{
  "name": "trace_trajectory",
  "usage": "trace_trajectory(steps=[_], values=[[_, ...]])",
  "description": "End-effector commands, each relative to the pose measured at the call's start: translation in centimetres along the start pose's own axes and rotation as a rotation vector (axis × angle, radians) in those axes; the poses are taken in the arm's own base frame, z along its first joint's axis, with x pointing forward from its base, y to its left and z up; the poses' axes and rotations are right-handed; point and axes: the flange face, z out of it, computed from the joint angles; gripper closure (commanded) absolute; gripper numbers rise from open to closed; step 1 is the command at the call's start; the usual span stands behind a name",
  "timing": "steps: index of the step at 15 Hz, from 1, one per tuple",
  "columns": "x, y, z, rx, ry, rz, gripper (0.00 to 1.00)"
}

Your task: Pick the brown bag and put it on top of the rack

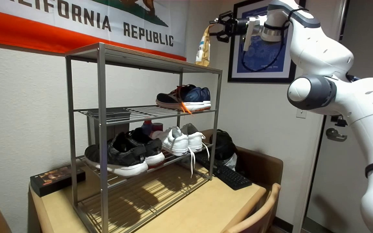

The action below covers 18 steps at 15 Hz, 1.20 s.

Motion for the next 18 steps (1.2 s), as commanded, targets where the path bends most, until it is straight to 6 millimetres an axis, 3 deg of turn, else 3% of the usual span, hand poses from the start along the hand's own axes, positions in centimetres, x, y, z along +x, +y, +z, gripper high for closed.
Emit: trace_trajectory(steps=[1,3,13,18], values=[[0.1,-0.7,-0.4,-0.025,0.013,0.006,0.12],[0.2,-1.3,-1.2,-0.022,0.021,-0.015,0.01],[0.0,-7.4,-9.2,-0.006,0.079,-0.129,0.00],[-1.1,-8.4,-10.6,-0.065,0.009,-0.164,0.00]])
